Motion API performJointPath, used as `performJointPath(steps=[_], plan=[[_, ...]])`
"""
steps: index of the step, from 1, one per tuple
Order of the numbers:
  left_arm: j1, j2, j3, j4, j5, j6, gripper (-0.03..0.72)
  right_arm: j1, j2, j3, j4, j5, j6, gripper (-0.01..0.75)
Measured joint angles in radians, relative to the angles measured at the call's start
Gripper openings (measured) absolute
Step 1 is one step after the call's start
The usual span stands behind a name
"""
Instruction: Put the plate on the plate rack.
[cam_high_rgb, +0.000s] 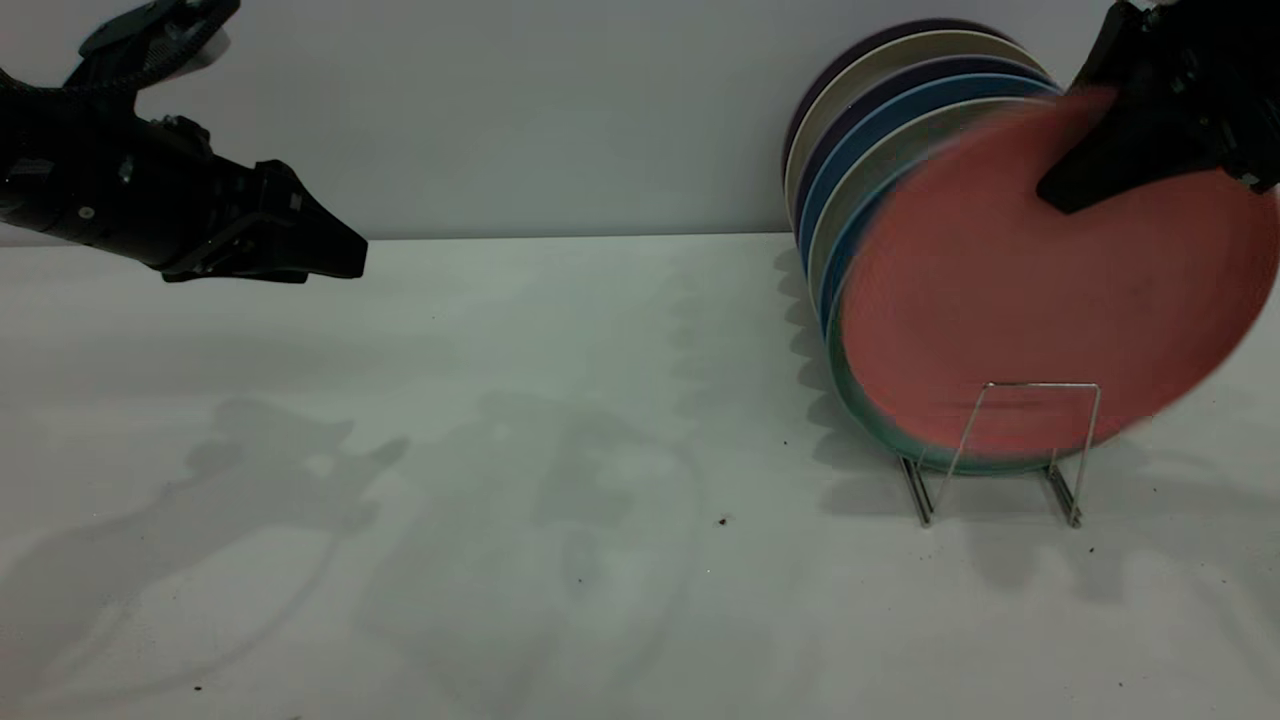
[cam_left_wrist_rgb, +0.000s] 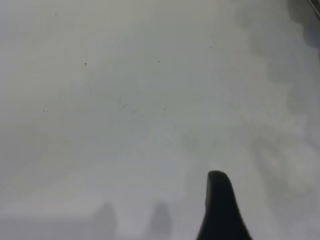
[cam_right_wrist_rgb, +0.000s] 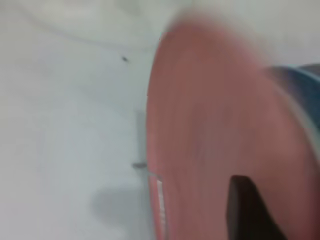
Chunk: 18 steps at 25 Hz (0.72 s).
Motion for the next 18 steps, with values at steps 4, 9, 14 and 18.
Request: performJointPath(steps=[4,9,14,18], plan=[[0.000,0.000,0.000,0.000,-0.001,-0.003,0.515,0.000,0.000,0.000,-0.003,0.044,0.083,0.430],[0.000,0.000,0.000,0.004,-0.009,-0.063,0.515,0.000,-0.013,0.000,-0.004,0.100,0.260,0.478],[0.000,-0.044,0.000,0.198,-0.077,-0.289,0.515,-0.040,-0.087,0.000,-0.003,0.128,0.751,0.483],[0.026,-0.126,-0.003,0.543,-0.046,-0.673,0.512,-0.108,-0.114,-0.002,-0.047,0.173,1.179,0.479]])
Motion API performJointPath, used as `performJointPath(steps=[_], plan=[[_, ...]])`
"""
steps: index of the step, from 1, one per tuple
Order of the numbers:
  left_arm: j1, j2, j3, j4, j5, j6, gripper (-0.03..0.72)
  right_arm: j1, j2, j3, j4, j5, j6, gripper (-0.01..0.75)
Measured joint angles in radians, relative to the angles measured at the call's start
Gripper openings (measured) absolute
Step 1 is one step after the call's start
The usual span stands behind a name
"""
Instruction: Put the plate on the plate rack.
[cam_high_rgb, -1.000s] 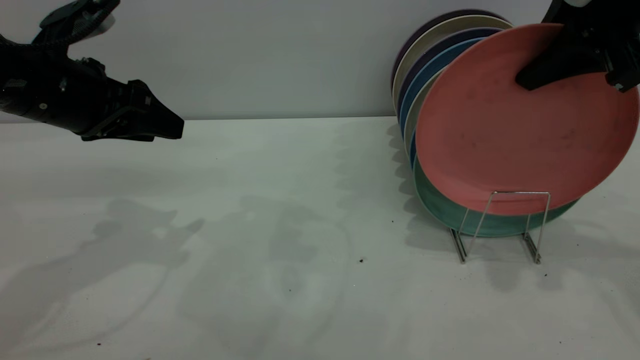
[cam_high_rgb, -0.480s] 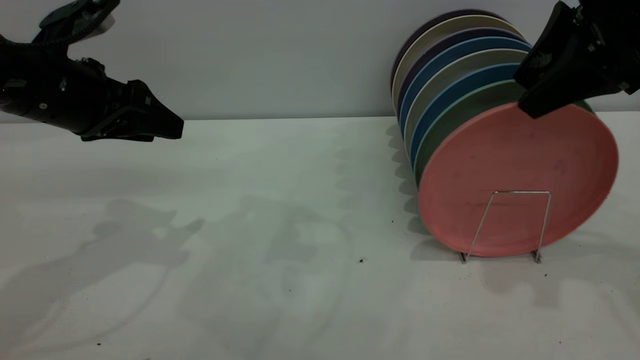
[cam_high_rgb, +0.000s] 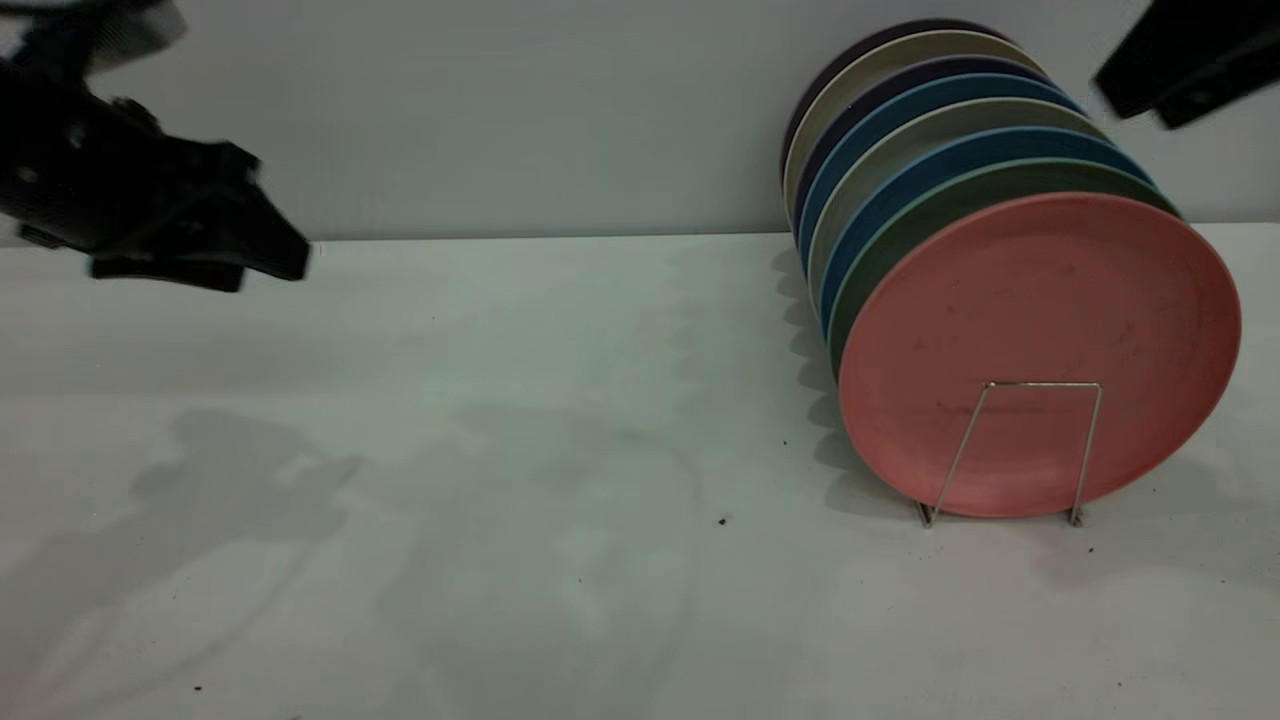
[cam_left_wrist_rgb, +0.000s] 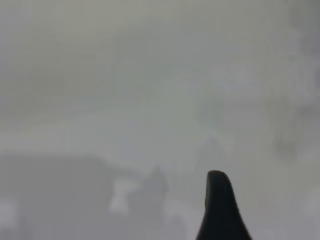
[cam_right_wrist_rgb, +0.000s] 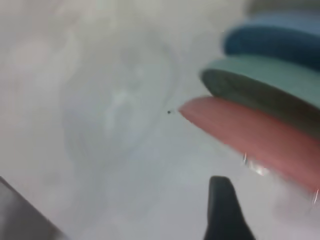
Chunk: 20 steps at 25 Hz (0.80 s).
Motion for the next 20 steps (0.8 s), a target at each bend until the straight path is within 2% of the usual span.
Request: performJointPath(steps=[2,6,9,11,14,17,20], plan=[[0.029,-0.033,-0.023,0.244,0.086,-0.227,0.496,-0.012,0.000,0.000,-0.072,0.025,0.128,0.470],[0.049,-0.062,-0.131,0.753,0.358,-0.712,0.451,-0.015,-0.003,0.000,-0.253,0.081,0.263,0.465],[0.049,-0.089,-0.198,1.059,0.517,-0.940,0.438,-0.015,-0.015,0.000,-0.360,0.128,0.334,0.463],[0.051,-0.142,-0.206,1.128,0.561,-0.999,0.436,-0.015,-0.039,0.000,-0.418,0.157,0.361,0.461],[0.051,-0.253,-0.206,1.138,0.600,-1.012,0.436,-0.014,-0.113,0.000,-0.468,0.191,0.397,0.461],[0.051,-0.386,-0.195,1.104,0.653,-0.978,0.436,-0.014,-0.219,0.001,-0.474,0.233,0.405,0.461],[0.051,-0.534,-0.122,1.044,0.654,-0.940,0.436,-0.014,-0.345,0.031,-0.456,0.242,0.405,0.461]])
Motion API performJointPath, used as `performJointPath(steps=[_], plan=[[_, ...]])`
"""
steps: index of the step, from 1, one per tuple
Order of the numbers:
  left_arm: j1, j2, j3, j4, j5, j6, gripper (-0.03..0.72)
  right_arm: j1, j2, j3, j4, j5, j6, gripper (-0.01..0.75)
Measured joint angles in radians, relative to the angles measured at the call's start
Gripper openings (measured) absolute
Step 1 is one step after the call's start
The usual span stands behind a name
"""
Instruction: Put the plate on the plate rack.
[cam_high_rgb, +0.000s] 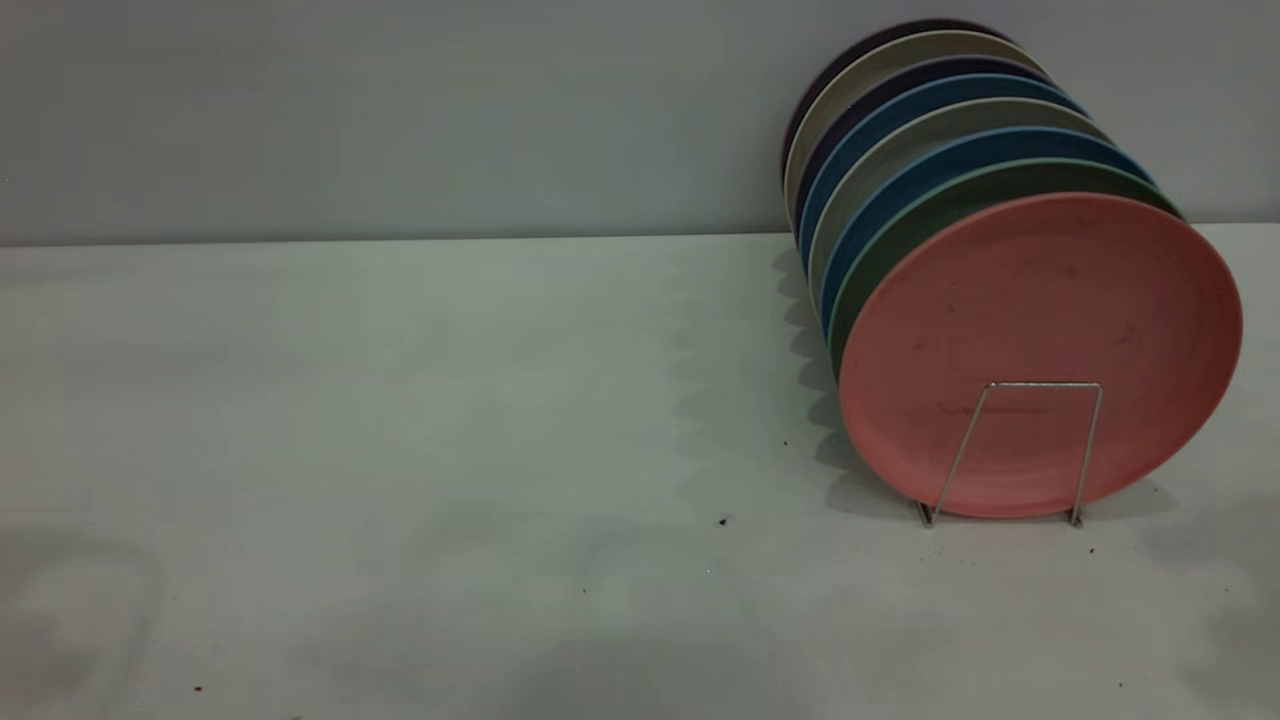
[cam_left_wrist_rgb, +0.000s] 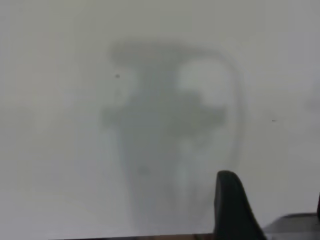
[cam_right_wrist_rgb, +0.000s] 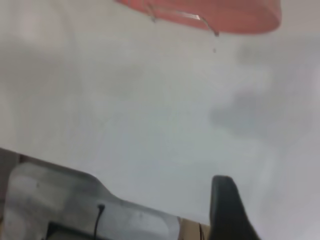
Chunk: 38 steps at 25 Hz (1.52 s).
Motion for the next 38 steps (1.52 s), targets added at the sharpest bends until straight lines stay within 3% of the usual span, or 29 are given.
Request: performJointPath(steps=[9,16,25,33,38], plan=[[0.000,-0.416,0.315,-0.066,0.004,0.011,0.435,0.000,-0.342,0.230,0.158,-0.007,-0.050,0.461],[0.000,-0.697,0.468,-0.066,0.050,-0.025,0.435,0.000,-0.585,0.444,0.175,0.010,-0.079,0.461],[0.000,-0.998,0.594,-0.062,0.088,-0.014,0.435,0.000,-0.902,0.619,0.134,0.009,-0.132,0.460],[-0.004,-1.096,0.614,-0.062,0.100,-0.015,0.435,0.000,-1.126,0.704,-0.018,-0.036,-0.042,0.460],[-0.066,-1.095,0.614,-0.062,0.100,-0.017,0.435,0.006,-1.182,0.706,-0.024,-0.041,-0.028,0.460]])
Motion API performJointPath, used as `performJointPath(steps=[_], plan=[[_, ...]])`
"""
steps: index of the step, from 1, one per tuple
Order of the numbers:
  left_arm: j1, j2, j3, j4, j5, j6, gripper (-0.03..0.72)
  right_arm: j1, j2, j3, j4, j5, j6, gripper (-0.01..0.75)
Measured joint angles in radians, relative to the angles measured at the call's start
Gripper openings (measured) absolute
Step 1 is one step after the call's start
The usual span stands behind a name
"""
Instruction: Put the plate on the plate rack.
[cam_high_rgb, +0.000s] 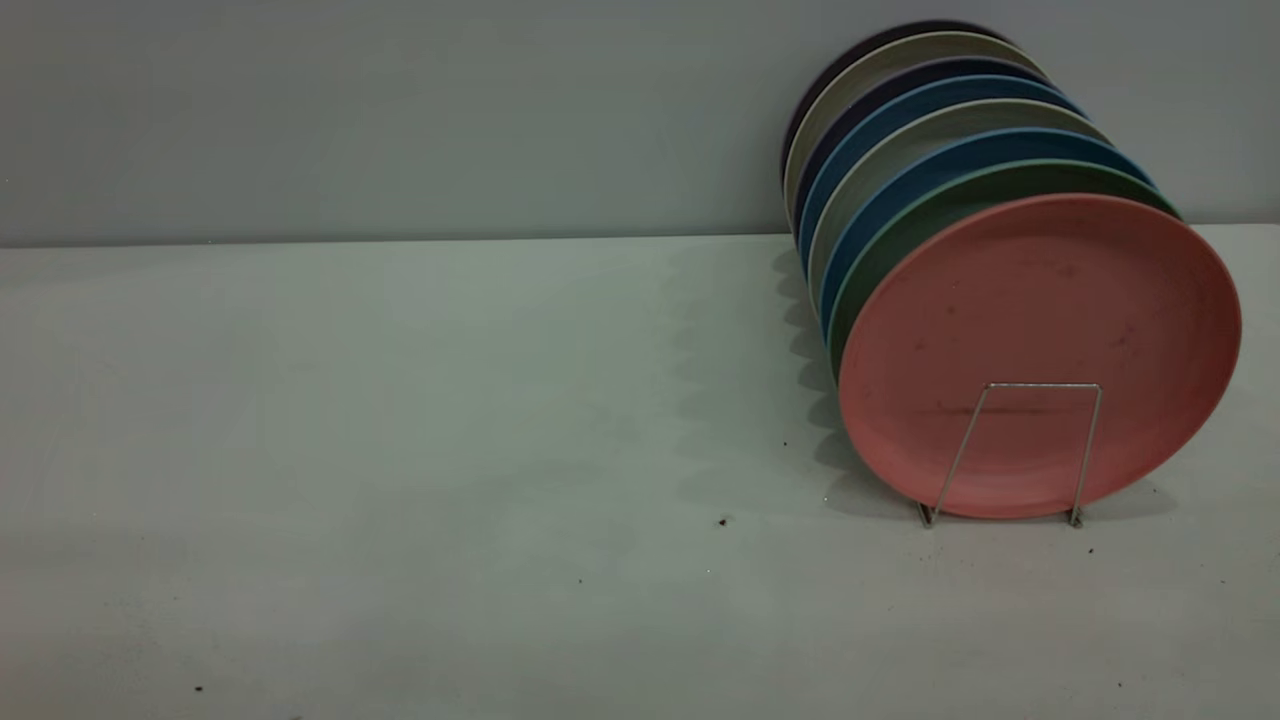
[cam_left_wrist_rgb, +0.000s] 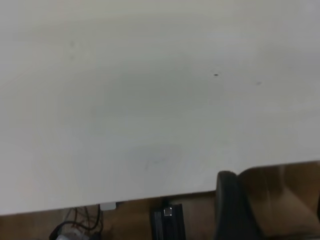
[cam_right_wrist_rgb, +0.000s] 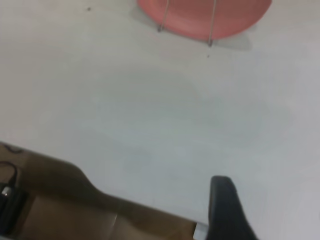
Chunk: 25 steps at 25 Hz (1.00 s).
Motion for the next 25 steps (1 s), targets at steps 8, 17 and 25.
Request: performJointPath(steps=[8,17,25], plan=[[-0.036,-0.003,0.000,-0.002,0.000,-0.031,0.435,0.085,-0.035,0.001,-0.014,-0.004,0.047,0.460],[-0.036,-0.007,0.000,-0.002,0.000,-0.040,0.435,0.092,-0.035,0.002,-0.024,-0.015,0.111,0.460],[-0.036,-0.007,0.000,-0.002,0.000,-0.043,0.435,0.092,-0.035,0.002,-0.024,-0.021,0.122,0.460]])
